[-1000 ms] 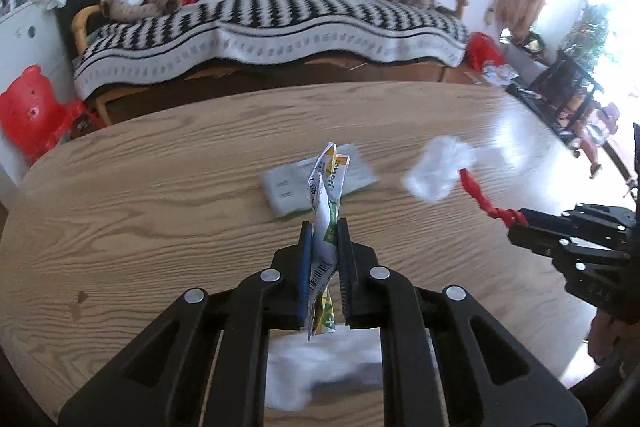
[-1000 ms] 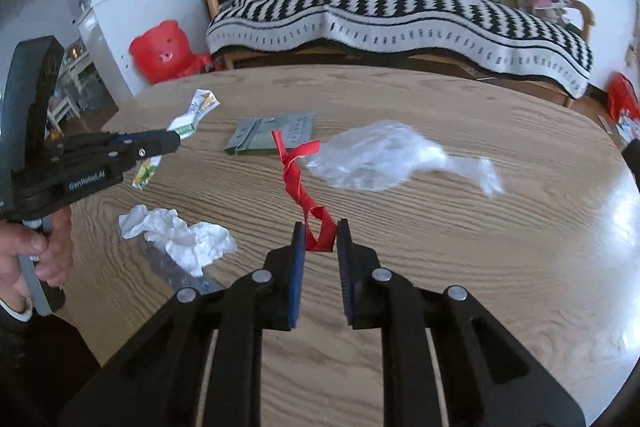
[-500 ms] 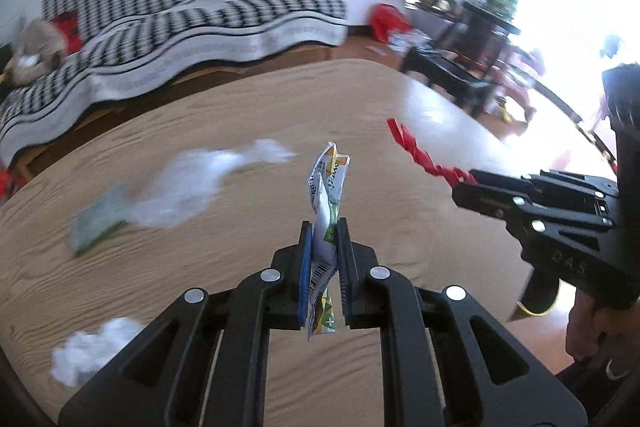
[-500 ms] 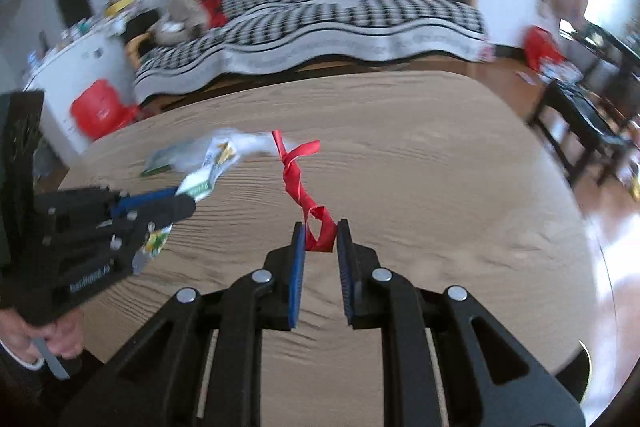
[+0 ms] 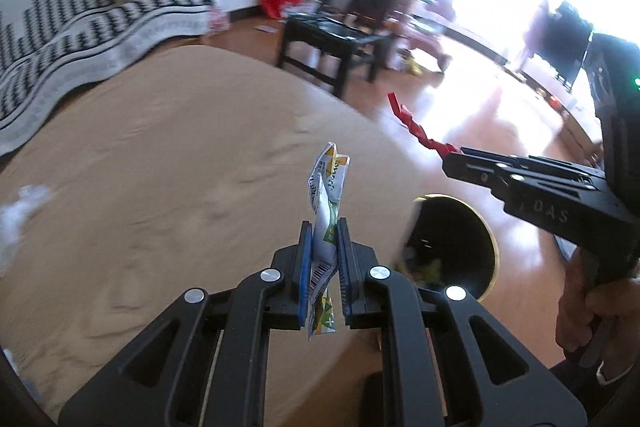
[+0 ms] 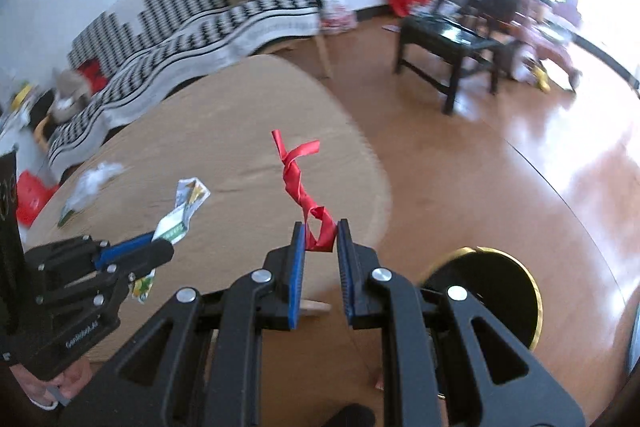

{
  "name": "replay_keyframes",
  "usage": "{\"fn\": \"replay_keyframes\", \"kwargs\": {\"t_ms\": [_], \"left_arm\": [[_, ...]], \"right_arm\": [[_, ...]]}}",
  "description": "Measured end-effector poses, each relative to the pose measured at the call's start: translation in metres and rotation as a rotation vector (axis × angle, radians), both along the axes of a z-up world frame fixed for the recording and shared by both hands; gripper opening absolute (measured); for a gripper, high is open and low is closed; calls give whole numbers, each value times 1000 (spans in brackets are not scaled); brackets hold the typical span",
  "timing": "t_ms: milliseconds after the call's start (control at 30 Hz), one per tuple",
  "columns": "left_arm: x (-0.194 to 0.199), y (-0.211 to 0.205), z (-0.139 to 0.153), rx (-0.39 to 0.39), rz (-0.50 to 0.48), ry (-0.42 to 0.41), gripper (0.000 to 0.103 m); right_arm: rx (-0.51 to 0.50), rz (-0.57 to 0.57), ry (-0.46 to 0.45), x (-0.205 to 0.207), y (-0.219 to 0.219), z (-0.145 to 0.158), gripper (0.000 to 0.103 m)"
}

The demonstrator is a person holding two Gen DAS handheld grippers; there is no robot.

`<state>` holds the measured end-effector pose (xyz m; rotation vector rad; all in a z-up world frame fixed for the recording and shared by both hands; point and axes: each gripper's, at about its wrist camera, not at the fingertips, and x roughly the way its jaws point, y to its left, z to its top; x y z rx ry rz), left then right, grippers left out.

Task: Collect trash
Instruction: 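Carry the ribbon and wrapper over the trash bin, then open both tools to drop the ribbon and wrapper into the bin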

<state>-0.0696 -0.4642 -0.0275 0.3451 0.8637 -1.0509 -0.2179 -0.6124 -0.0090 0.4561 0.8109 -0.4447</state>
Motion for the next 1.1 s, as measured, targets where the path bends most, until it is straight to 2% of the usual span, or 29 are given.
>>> {"fn": "replay_keyframes", "kwargs": {"t_ms": [200, 467, 633, 867, 1100], "left_arm": [[-40, -48, -21, 3, -113, 42, 11], [-79, -102, -57, 38, -214, 102, 11], [-93, -118, -74, 66, -246, 120, 11], [-97, -130, -81, 73, -250, 141, 11], [-101, -133, -83, 72, -259, 151, 11]], "right_arm": [[43, -133, 19, -65, -46, -20, 17], [100, -255, 76, -119, -84, -49, 17], [166, -313, 105, -133, -102, -64, 17], [173, -348, 116, -148, -105, -67, 17], [177, -353, 122, -145, -108, -67, 17]]}}
